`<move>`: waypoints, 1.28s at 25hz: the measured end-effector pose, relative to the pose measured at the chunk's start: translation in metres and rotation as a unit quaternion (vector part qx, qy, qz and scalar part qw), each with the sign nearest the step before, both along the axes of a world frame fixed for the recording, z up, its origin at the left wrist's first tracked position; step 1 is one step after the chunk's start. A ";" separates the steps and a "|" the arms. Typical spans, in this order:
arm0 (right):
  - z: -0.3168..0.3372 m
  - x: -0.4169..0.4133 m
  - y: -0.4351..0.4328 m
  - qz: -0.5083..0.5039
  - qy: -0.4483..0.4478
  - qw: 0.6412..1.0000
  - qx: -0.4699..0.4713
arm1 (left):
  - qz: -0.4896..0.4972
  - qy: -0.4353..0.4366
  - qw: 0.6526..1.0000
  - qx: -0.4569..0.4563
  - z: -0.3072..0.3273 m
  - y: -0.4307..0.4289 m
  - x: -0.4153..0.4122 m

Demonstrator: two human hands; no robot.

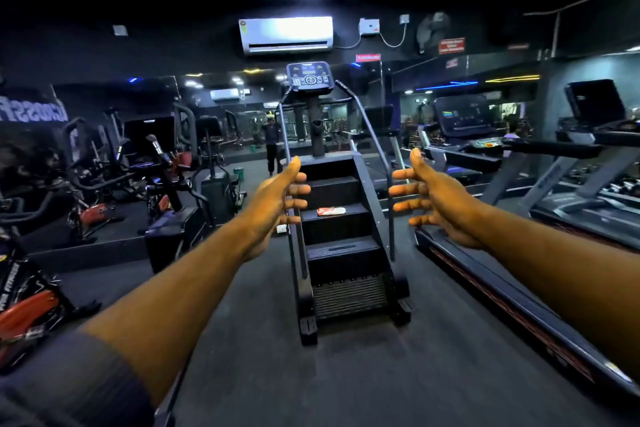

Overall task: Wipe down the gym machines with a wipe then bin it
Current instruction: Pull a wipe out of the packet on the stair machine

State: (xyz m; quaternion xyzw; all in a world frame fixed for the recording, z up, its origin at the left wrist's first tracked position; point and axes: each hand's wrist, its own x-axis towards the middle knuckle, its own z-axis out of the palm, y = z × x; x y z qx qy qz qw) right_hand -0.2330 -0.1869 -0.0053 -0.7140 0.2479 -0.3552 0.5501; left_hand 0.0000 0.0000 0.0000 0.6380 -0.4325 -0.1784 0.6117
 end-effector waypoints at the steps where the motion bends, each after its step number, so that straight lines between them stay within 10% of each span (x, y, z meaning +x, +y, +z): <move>1: 0.000 0.018 -0.023 0.005 0.000 1.000 0.003 | -0.002 0.010 1.000 -0.014 0.000 -0.025 0.013; 32: -0.204 0.689 -0.857 0.037 0.155 0.986 0.057 | 0.009 0.115 0.982 0.149 -0.206 -0.840 0.657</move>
